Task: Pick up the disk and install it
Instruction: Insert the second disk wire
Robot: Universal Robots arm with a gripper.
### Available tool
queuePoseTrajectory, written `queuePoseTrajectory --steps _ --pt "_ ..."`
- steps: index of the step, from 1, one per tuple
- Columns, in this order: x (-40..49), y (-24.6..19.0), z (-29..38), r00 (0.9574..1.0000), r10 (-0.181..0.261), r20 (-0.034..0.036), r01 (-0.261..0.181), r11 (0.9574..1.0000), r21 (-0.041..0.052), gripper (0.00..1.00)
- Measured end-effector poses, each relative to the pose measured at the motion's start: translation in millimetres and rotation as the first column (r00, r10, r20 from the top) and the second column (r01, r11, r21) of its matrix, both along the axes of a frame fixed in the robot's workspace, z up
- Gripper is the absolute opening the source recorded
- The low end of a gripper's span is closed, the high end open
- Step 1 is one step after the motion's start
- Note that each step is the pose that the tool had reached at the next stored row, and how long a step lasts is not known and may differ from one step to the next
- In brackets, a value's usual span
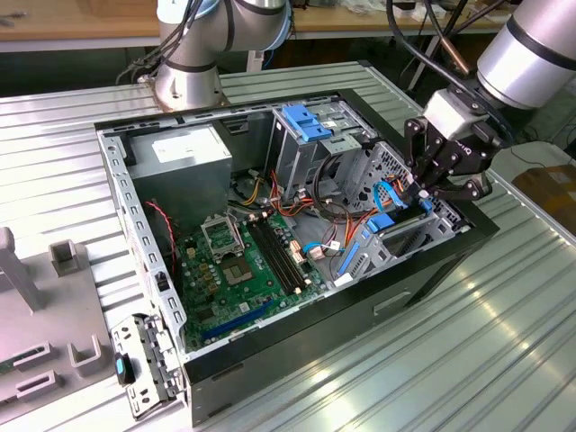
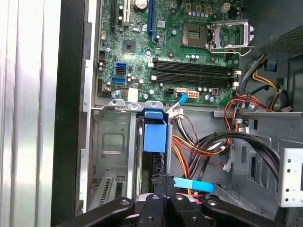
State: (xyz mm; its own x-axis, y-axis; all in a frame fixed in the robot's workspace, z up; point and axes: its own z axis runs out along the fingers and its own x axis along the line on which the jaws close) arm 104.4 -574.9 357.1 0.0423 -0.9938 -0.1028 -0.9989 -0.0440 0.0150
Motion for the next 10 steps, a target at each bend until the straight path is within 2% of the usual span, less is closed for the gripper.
queuePoseTrajectory --steps 10 --pt "0.0 0.0 1.2 1.0 0.0 0.0 0.0 1.0 -0.0001 0.11"
